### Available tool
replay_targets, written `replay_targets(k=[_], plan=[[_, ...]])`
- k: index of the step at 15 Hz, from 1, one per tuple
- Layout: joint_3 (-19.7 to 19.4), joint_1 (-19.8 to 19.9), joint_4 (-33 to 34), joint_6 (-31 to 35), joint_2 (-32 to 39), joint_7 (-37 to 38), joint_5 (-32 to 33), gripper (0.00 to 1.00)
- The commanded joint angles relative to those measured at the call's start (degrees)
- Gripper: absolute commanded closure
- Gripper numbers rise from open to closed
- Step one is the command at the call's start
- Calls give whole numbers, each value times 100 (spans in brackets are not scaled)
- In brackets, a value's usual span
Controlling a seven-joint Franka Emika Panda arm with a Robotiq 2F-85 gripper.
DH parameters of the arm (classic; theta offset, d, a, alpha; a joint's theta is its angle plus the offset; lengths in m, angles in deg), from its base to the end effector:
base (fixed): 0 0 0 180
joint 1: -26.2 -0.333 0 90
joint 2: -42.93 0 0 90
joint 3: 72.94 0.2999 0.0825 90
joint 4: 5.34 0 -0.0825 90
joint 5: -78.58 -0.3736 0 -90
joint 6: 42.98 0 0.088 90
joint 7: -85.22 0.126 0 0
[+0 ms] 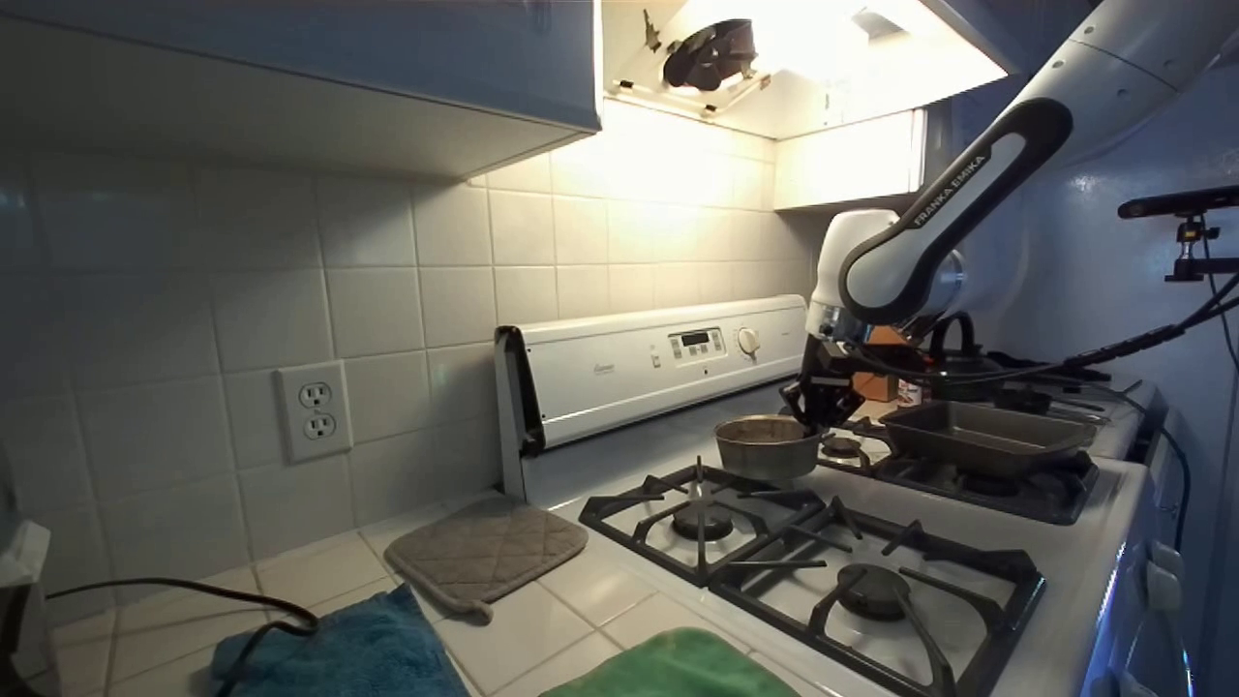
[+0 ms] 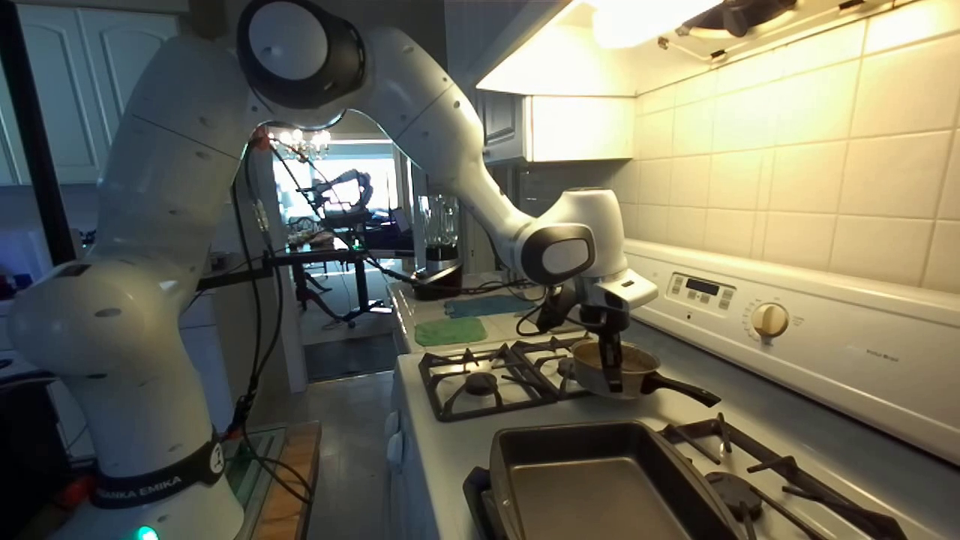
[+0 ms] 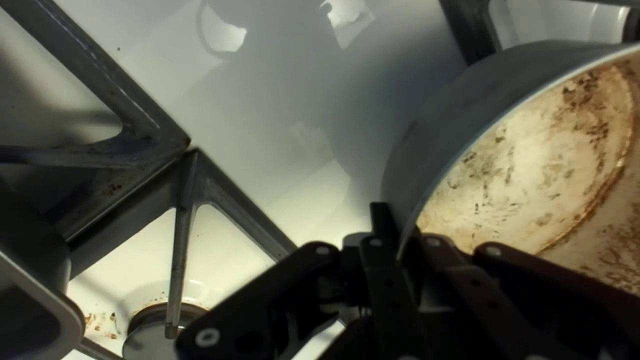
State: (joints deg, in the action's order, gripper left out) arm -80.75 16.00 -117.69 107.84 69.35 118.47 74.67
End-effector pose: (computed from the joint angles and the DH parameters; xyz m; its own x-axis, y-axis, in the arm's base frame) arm 0.6277 0.0281 0.2360 0.8194 -0.5417 0.1876 -0.5317 -0.8405 -0.1047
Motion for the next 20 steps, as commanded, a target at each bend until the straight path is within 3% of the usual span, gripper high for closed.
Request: replay_targets(k=[1, 20], plan=[[-164, -107, -186, 136, -193, 424, 233, 99], [-592, 384, -557, 669, -456, 715, 201, 99]])
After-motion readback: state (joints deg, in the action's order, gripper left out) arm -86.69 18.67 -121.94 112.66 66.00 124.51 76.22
